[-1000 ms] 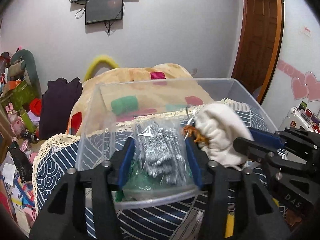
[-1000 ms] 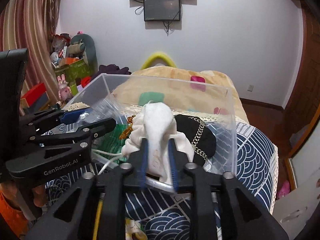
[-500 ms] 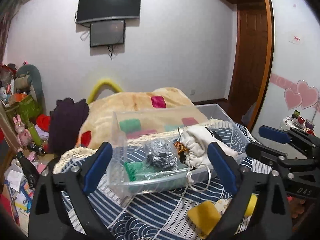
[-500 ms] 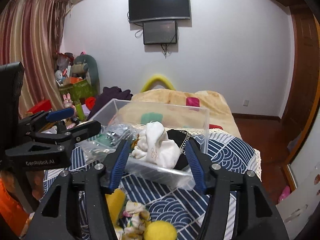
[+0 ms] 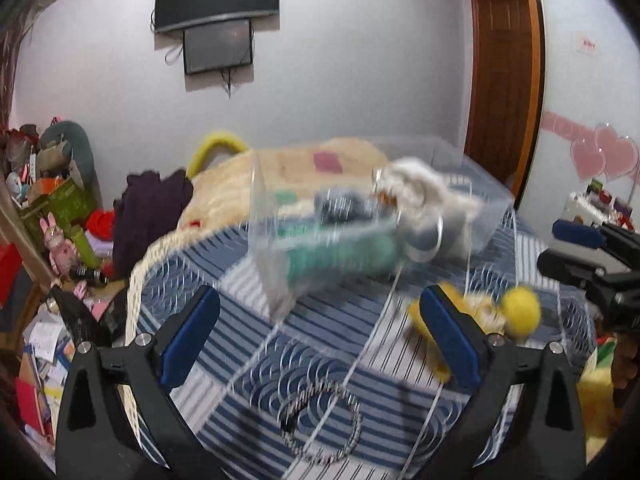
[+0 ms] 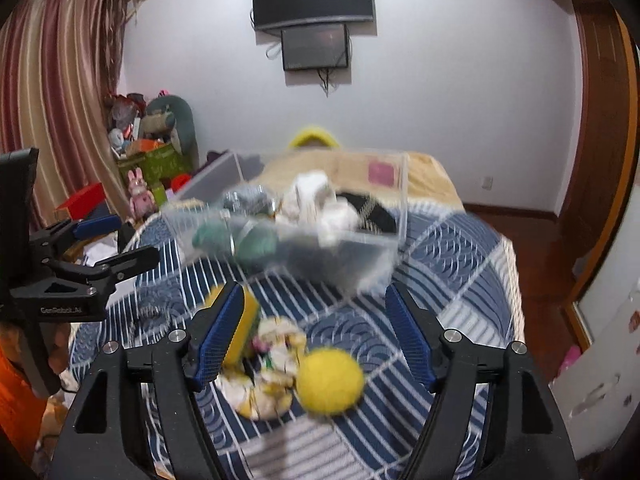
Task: Organize soft objects
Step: 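Grasp the yellow felt ball with the right gripper while the left grasps the beaded bracelet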
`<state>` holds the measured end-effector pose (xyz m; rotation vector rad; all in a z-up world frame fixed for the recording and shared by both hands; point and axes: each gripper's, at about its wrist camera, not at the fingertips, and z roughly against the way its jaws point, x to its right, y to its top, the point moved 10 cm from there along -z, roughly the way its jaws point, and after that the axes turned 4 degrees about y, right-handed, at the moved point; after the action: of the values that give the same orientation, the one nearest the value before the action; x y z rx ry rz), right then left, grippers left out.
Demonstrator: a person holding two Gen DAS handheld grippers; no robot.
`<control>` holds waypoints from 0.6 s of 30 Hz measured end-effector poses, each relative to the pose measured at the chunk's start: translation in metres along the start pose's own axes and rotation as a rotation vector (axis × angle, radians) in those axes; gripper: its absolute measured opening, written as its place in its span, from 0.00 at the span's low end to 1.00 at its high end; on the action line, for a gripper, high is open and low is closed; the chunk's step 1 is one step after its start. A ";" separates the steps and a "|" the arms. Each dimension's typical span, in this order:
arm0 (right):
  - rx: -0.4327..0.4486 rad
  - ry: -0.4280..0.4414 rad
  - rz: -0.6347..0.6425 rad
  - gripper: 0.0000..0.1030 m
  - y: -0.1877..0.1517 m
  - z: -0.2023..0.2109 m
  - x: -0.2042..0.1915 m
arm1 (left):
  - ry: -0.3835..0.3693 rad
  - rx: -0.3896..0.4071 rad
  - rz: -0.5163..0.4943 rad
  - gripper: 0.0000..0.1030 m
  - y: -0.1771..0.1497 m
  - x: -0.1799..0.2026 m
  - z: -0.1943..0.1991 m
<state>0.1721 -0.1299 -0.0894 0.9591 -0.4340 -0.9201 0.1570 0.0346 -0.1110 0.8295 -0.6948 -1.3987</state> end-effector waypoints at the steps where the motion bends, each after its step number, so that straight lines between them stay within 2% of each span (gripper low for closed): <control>1: -0.009 0.000 -0.005 0.68 -0.005 0.000 0.001 | -0.001 -0.010 0.001 0.98 -0.007 -0.001 -0.002; 5: -0.065 -0.017 -0.019 0.68 -0.029 -0.008 0.008 | -0.011 -0.071 0.032 0.97 -0.041 -0.011 -0.013; 7: -0.090 -0.019 -0.025 0.68 -0.041 -0.011 0.010 | -0.018 -0.103 0.040 0.79 -0.054 -0.012 -0.016; 9: -0.111 -0.015 -0.038 0.68 -0.052 -0.013 0.013 | -0.025 -0.138 0.058 0.74 -0.067 -0.015 -0.019; 14: -0.147 -0.002 -0.071 0.68 -0.070 -0.017 0.018 | -0.037 -0.150 0.088 0.69 -0.082 -0.020 -0.018; 17: -0.151 0.003 -0.079 0.68 -0.073 -0.015 0.017 | -0.045 -0.142 0.080 0.62 -0.079 -0.019 -0.020; 18: -0.153 0.004 -0.080 0.68 -0.074 -0.015 0.017 | -0.050 -0.143 0.078 0.57 -0.079 -0.019 -0.021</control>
<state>0.1570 -0.1545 -0.1608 0.8431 -0.3188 -1.0092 0.1294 0.0560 -0.1872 0.6501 -0.6504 -1.3850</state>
